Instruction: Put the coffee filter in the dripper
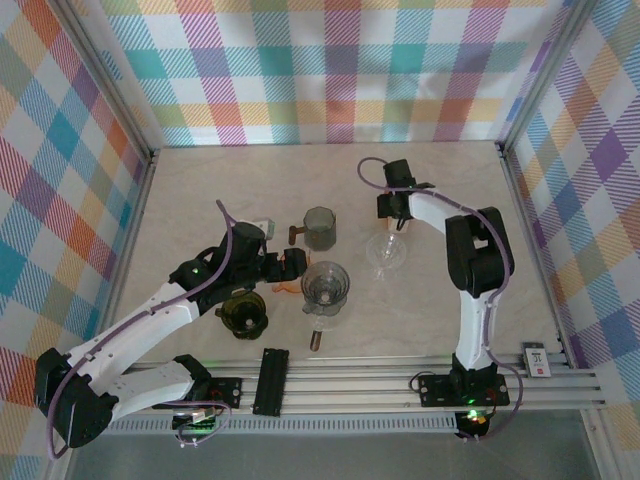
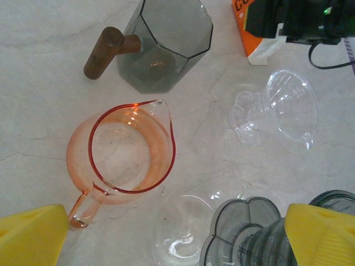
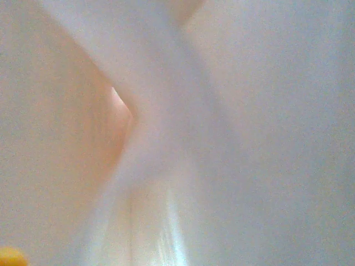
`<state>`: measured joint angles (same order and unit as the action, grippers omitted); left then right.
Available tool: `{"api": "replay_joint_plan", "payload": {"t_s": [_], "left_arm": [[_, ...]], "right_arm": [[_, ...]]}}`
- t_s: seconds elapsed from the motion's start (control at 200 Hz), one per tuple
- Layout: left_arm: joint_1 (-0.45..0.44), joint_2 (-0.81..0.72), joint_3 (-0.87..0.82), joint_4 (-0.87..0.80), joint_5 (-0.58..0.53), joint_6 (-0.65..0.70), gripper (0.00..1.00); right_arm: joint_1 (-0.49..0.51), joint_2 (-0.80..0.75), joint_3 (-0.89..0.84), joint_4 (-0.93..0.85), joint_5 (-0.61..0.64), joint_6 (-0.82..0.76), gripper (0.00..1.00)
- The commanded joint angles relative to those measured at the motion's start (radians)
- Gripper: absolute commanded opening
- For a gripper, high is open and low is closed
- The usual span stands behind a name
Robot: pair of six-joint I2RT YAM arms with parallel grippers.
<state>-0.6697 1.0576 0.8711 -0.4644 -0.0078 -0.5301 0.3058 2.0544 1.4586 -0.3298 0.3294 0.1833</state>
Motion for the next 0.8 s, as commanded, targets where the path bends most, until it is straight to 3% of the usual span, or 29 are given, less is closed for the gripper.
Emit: {"api": "replay_joint_plan", "payload": {"t_s": [0.0,0.195,0.51,0.57,0.795], "left_arm": [[0.009,-0.010,-0.010,0.016,0.014,-0.001,1.00],[0.010,-0.022,-0.016,0.019,0.018,-0.005,1.00],[0.012,-0.062,-0.068,0.065,0.028,-0.020,1.00],[0.012,-0.071,-0.082,0.075,0.035,-0.024,1.00],[0.013,-0.077,-0.090,0.075,0.041,-0.016,1.00]], "right_arm": [[-0.012,-0.042,0.010,-0.016,-0.011,0.021,0.70],[-0.014,-0.083,-0.024,0.003,-0.034,0.012,0.89],[-0.008,-0.268,-0.075,-0.046,-0.081,0.081,0.95],[-0.005,-0.265,-0.061,-0.077,-0.082,0.094,0.99],[0.012,-0.157,0.000,-0.151,-0.035,0.098,0.99]]}}
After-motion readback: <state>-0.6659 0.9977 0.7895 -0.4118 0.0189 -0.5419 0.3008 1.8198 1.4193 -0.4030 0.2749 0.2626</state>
